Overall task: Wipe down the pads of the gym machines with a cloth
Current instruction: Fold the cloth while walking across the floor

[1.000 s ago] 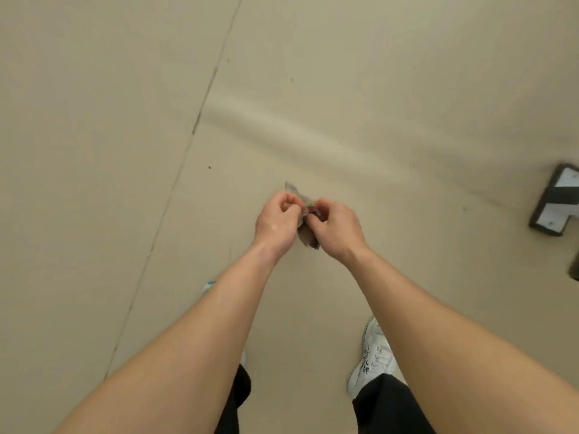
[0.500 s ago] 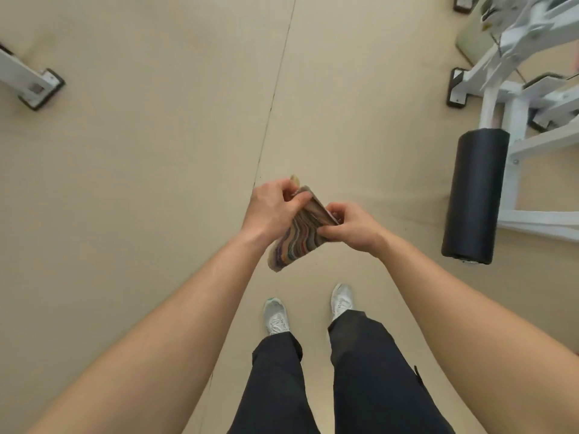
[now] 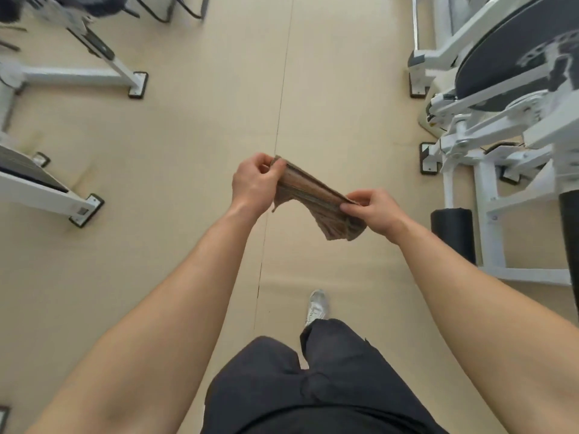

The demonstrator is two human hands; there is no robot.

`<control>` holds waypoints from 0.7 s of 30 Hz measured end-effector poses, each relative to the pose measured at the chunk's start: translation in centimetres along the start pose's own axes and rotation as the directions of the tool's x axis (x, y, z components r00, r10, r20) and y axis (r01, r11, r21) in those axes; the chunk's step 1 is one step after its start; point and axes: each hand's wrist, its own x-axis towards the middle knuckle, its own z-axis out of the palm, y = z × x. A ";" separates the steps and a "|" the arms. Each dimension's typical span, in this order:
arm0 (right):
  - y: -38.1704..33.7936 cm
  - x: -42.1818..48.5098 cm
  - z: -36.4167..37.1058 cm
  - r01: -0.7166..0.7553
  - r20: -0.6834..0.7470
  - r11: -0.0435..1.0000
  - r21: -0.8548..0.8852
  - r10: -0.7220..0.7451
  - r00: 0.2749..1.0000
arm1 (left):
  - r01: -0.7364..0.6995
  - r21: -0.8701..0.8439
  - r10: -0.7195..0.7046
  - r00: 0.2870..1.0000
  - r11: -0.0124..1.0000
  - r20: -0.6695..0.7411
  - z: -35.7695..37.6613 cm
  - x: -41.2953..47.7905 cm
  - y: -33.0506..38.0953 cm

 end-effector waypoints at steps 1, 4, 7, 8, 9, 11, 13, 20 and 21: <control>-1.1 1.1 -1.5 -0.006 -0.025 0.999 0.032 0.007 1.000 | 0.027 -0.029 -0.028 0.999 0.999 -0.036 0.1 1.7 1.3; -3.5 4.4 -5.3 -0.047 -0.093 0.979 0.199 0.066 0.993 | 0.056 -0.083 -0.061 0.996 0.995 -0.060 0.5 6.6 4.8; -6.3 7.8 -7.6 -0.030 -0.204 0.883 0.468 0.141 0.969 | 0.039 -0.127 -0.045 0.998 0.991 -0.046 1.2 12.0 7.8; -7.2 9.2 -8.2 -0.016 -0.250 0.839 0.543 0.180 0.951 | 0.047 -0.161 -0.056 0.997 0.986 -0.048 1.6 14.0 8.7; -8.1 10.6 -8.6 0.002 -0.292 0.796 0.606 0.220 0.931 | 0.065 -0.198 -0.075 0.996 0.978 -0.047 2.0 16.1 9.6; -10.1 13.5 -9.2 0.049 -0.334 0.697 0.715 0.279 0.900 | 0.089 -0.256 -0.101 0.994 0.962 -0.034 3.0 19.9 11.2; -12.6 16.3 -9.2 0.101 -0.363 0.638 0.763 0.295 0.884 | 0.103 -0.292 -0.095 0.995 0.951 0.042 4.3 23.1 13.2; -21.9 24.7 -10.2 0.217 -0.518 0.704 0.677 0.245 0.820 | 0.006 -0.170 0.059 0.926 0.985 0.373 9.4 31.1 21.4; -22.7 25.7 -10.6 0.236 -0.549 0.722 0.651 0.233 0.803 | -0.012 -0.153 0.072 0.916 0.988 0.395 10.1 32.3 22.4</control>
